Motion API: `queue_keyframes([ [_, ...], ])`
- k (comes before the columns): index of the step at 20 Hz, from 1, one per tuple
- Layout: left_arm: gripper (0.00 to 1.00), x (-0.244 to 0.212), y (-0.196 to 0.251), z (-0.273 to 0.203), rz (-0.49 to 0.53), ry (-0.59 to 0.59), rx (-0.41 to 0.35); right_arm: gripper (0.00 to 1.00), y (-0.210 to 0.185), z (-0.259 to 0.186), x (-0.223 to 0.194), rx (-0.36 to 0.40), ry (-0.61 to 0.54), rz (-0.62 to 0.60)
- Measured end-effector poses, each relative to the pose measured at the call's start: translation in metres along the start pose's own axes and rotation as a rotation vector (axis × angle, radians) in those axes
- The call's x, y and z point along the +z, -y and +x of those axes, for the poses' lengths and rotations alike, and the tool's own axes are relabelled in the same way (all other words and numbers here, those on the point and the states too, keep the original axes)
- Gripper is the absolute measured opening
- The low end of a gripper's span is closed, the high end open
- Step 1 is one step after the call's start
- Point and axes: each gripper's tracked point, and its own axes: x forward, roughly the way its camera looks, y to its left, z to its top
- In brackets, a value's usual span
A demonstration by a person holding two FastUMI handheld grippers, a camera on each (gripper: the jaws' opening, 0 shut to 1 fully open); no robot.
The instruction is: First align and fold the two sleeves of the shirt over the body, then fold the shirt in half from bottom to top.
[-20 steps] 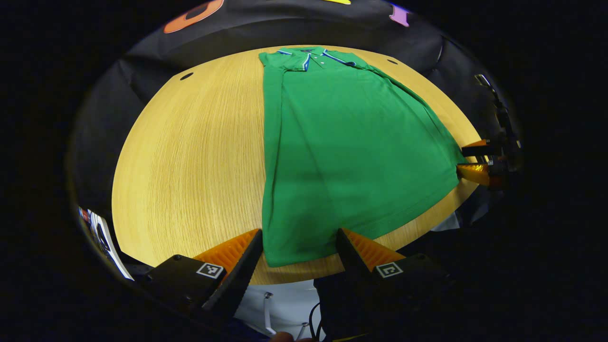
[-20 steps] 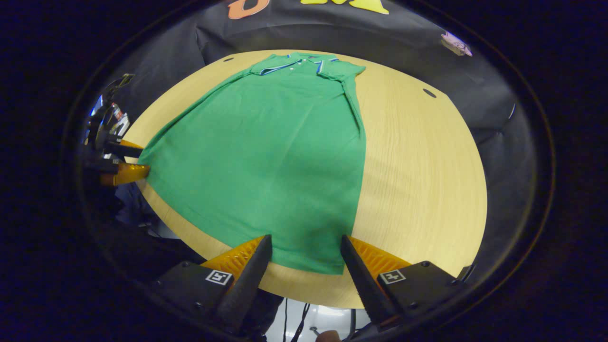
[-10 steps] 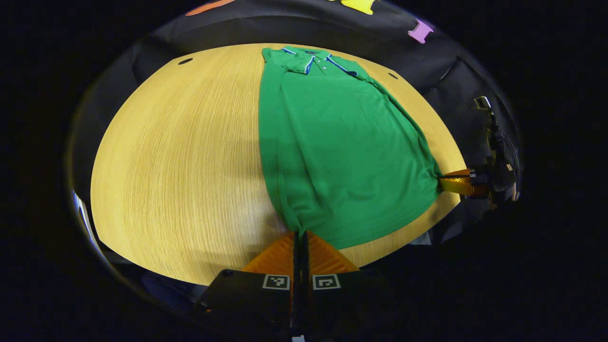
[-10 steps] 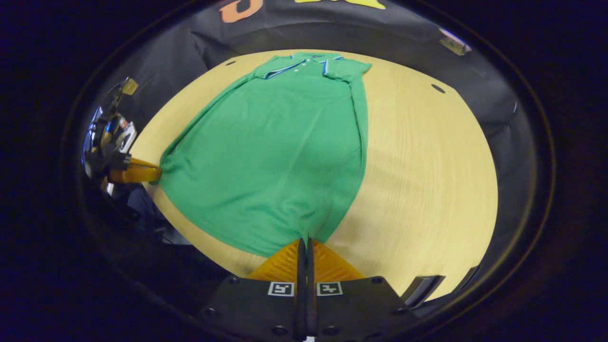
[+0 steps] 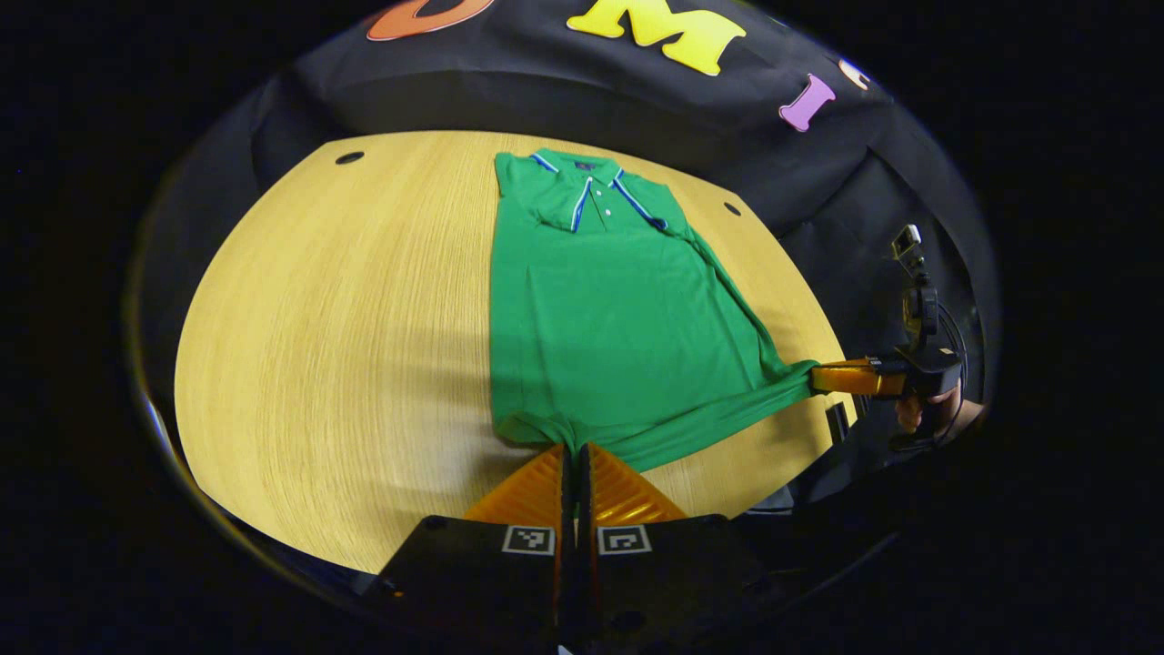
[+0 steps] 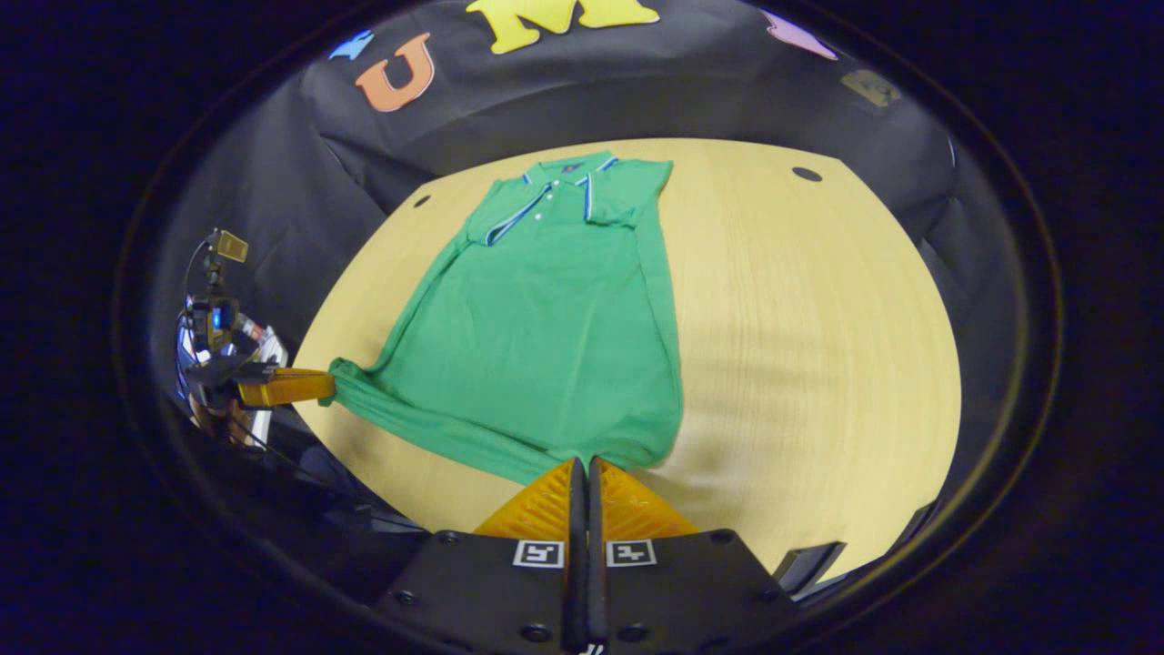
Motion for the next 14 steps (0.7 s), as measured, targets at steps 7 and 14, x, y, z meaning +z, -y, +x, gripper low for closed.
queue_keyframes([
  [7, 0.03, 0.076, 0.003, -0.002, 0.067, 0.140, 0.017, 0.05, 0.004, -0.016, 0.084, 0.047, 0.120, 0.091],
  [14, 0.03, 0.165, 0.003, -0.001, -0.018, 0.247, -0.013, 0.02, 0.004, -0.029, 0.190, 0.097, 0.240, 0.113],
])
